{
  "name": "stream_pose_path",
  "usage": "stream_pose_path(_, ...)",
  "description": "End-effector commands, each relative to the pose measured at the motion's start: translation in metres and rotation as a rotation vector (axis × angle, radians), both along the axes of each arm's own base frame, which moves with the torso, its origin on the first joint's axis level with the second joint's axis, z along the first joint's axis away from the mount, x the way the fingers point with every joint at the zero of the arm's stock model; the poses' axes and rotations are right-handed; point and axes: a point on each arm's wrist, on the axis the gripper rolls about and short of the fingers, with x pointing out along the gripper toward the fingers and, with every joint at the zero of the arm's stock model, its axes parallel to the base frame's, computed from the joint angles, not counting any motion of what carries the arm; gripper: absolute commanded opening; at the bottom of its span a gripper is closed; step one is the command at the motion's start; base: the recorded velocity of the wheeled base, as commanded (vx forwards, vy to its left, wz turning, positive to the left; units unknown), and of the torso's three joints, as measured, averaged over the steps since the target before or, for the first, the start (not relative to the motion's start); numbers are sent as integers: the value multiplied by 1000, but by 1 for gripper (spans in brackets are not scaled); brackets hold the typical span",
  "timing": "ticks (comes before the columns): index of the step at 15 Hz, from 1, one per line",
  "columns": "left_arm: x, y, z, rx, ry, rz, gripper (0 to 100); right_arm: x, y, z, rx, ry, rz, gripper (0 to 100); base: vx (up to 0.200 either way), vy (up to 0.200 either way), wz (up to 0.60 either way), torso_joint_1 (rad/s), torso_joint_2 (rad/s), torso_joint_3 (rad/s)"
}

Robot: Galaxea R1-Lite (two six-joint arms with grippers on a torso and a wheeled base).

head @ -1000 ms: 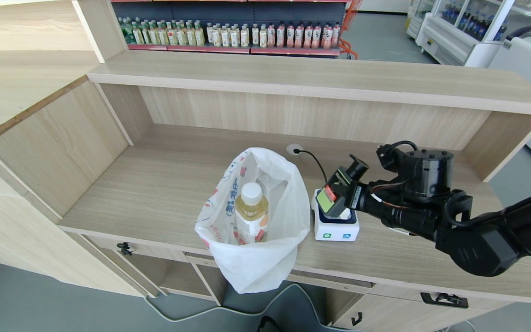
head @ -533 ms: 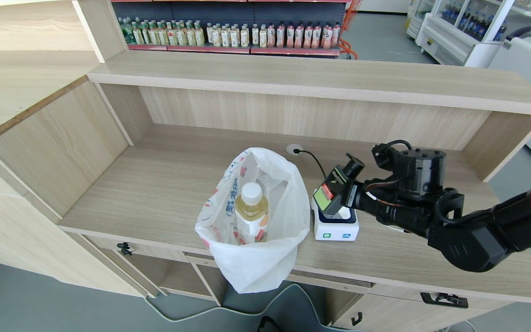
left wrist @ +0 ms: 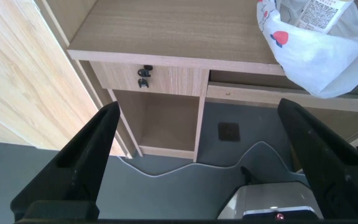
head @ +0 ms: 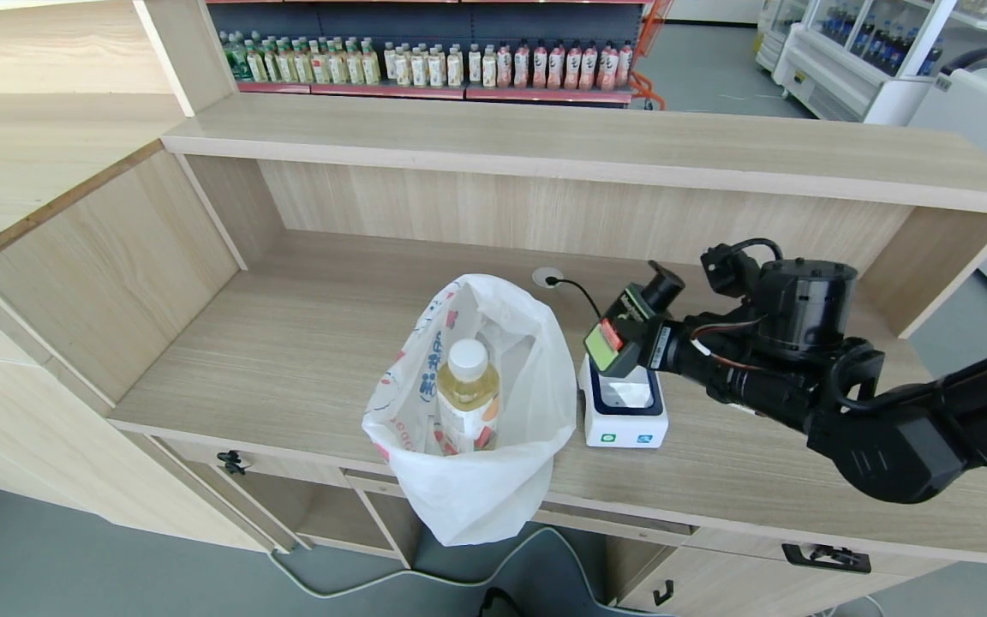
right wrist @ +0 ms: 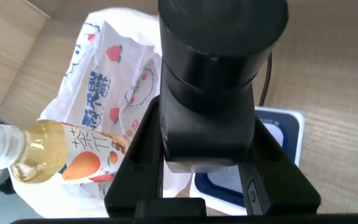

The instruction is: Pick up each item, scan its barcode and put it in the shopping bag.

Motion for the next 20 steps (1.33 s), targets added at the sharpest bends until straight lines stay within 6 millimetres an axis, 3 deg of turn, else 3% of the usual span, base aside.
stream_pose_path(1,0,0,0,0,1,0,100,-26,-24,44,-100,-236,-28,0,0,0,0,0,0,0)
stream_pose_path(3,0,0,0,0,1,0,100,-40,-41,49,-270,-383,-52,0,0,0,0,0,0,0)
stream_pose_path(6,0,0,0,-3,2,0,100,-49,-42,48,-270,-434,-35,0,0,0,0,0,0,0)
stream_pose_path(10,0,0,0,-3,2,0,100,-45,-36,44,-265,-422,0,0,0,0,0,0,0,0)
stream_pose_path(13,0,0,0,-5,2,0,100,-36,-25,39,-257,-415,37,0,0,133,0,0,-3,3)
stream_pose_path(16,0,0,0,-3,2,0,100,-12,-6,36,-237,-418,58,0,0,200,0,4,-1,4)
stream_pose_path(20,0,0,0,-6,2,0,100,13,9,13,-262,-346,78,0,0,50,0,1,1,-1)
